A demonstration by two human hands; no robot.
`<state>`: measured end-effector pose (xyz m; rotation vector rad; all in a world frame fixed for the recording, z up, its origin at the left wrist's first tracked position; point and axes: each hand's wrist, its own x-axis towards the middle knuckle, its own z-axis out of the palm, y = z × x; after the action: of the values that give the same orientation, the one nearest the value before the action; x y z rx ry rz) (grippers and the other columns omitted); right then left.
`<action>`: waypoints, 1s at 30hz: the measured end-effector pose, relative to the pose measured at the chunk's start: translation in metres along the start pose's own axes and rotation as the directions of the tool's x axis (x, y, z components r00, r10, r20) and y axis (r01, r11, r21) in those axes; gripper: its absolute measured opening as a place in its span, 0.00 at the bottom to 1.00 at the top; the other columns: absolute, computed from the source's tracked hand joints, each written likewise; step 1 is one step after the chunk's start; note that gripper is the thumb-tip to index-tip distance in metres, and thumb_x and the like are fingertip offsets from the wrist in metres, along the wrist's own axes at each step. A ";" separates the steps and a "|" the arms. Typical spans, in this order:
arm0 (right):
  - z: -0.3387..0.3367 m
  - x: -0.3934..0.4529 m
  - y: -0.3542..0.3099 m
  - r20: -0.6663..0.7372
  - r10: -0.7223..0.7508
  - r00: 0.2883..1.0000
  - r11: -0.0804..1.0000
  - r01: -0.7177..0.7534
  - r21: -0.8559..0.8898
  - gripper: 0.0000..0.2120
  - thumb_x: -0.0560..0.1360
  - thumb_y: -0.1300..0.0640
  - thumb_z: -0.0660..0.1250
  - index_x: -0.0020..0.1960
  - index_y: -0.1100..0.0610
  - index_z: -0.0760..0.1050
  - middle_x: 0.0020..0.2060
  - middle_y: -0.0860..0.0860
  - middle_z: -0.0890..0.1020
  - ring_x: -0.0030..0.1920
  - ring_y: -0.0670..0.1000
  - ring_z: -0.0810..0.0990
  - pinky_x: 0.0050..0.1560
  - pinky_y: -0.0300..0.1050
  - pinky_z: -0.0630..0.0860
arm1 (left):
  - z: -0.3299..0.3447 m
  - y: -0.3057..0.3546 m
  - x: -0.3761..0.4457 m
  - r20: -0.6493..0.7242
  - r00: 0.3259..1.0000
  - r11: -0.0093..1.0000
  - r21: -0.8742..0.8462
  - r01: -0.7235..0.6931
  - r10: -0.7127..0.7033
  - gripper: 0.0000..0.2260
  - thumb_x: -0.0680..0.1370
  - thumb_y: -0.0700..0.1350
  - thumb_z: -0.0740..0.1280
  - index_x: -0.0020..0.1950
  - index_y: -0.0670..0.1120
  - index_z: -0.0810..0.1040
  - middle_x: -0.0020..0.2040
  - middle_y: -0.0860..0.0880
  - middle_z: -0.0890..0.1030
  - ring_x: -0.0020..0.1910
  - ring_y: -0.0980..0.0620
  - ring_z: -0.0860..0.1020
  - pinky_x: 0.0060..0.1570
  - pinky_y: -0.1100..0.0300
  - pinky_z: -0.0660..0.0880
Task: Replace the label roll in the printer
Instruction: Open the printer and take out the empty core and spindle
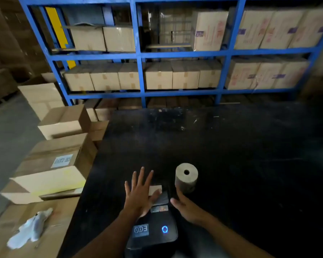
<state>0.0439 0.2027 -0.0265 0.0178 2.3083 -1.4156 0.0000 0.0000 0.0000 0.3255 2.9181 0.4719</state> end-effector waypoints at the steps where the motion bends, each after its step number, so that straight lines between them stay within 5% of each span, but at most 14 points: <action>1: 0.006 -0.004 0.007 0.001 0.041 0.999 0.999 -0.041 0.013 0.34 0.81 0.47 0.58 0.80 0.53 0.45 0.78 0.49 0.51 0.78 0.49 0.47 0.77 0.45 0.45 | 0.008 0.000 -0.006 0.028 1.000 1.000 0.024 -0.003 0.002 0.37 0.74 0.73 0.44 0.79 0.61 0.40 0.80 0.52 0.34 0.78 0.44 0.34 0.74 0.36 0.40; 5: 0.031 -0.029 0.026 0.085 0.054 0.995 0.998 -0.054 0.008 0.29 0.82 0.53 0.58 0.79 0.52 0.51 0.77 0.48 0.59 0.75 0.45 0.59 0.74 0.36 0.53 | 0.040 -0.007 -0.023 0.024 1.000 0.992 0.123 0.018 -0.021 0.43 0.66 0.75 0.31 0.79 0.61 0.41 0.80 0.51 0.35 0.79 0.44 0.37 0.76 0.38 0.39; 9: 0.043 -0.052 0.035 0.053 0.034 0.998 0.985 -0.042 0.167 0.30 0.76 0.55 0.63 0.76 0.47 0.59 0.70 0.45 0.73 0.66 0.39 0.72 0.58 0.23 0.66 | 0.049 -0.006 -0.024 -0.041 0.999 0.985 0.170 0.037 -0.031 0.41 0.70 0.74 0.31 0.80 0.60 0.46 0.82 0.51 0.43 0.80 0.45 0.41 0.76 0.39 0.41; 14: 0.051 -0.066 0.060 0.033 -0.034 0.999 0.978 0.026 0.207 0.36 0.70 0.63 0.70 0.73 0.45 0.62 0.64 0.46 0.78 0.64 0.43 0.76 0.64 0.41 0.74 | 0.054 -0.007 -0.025 -0.068 0.997 0.978 0.205 0.046 -0.033 0.34 0.75 0.71 0.40 0.80 0.60 0.47 0.82 0.52 0.45 0.80 0.45 0.43 0.76 0.40 0.42; 17: 0.059 -0.066 0.068 -0.107 -0.040 0.993 0.985 0.057 0.165 0.38 0.65 0.55 0.77 0.71 0.43 0.66 0.64 0.46 0.77 0.63 0.44 0.77 0.65 0.49 0.75 | 0.052 -0.005 -0.026 -0.075 0.997 0.977 0.207 0.047 -0.032 0.35 0.74 0.71 0.38 0.80 0.60 0.47 0.82 0.52 0.45 0.80 0.45 0.43 0.77 0.40 0.41; 24: 0.063 -0.066 0.066 -0.220 -0.014 0.975 0.995 0.035 0.089 0.23 0.65 0.48 0.76 0.53 0.43 0.67 0.50 0.41 0.82 0.50 0.40 0.81 0.54 0.48 0.79 | 0.052 -0.005 -0.027 -0.071 0.997 0.980 0.196 0.047 -0.034 0.36 0.74 0.73 0.37 0.80 0.61 0.47 0.82 0.53 0.45 0.80 0.46 0.43 0.77 0.41 0.41; 30: 0.064 -0.063 0.071 -0.289 -0.077 0.954 0.997 0.074 -0.021 0.22 0.64 0.45 0.74 0.42 0.46 0.60 0.33 0.43 0.72 0.34 0.43 0.67 0.37 0.45 0.68 | 0.053 -0.007 -0.027 -0.079 0.996 0.980 0.191 0.050 -0.035 0.34 0.75 0.71 0.40 0.80 0.61 0.48 0.82 0.52 0.47 0.80 0.45 0.44 0.77 0.41 0.42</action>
<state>0.1398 0.1952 -0.0880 0.1449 2.5769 -1.5262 0.0355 0.0024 -0.0484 0.2754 3.0447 0.1983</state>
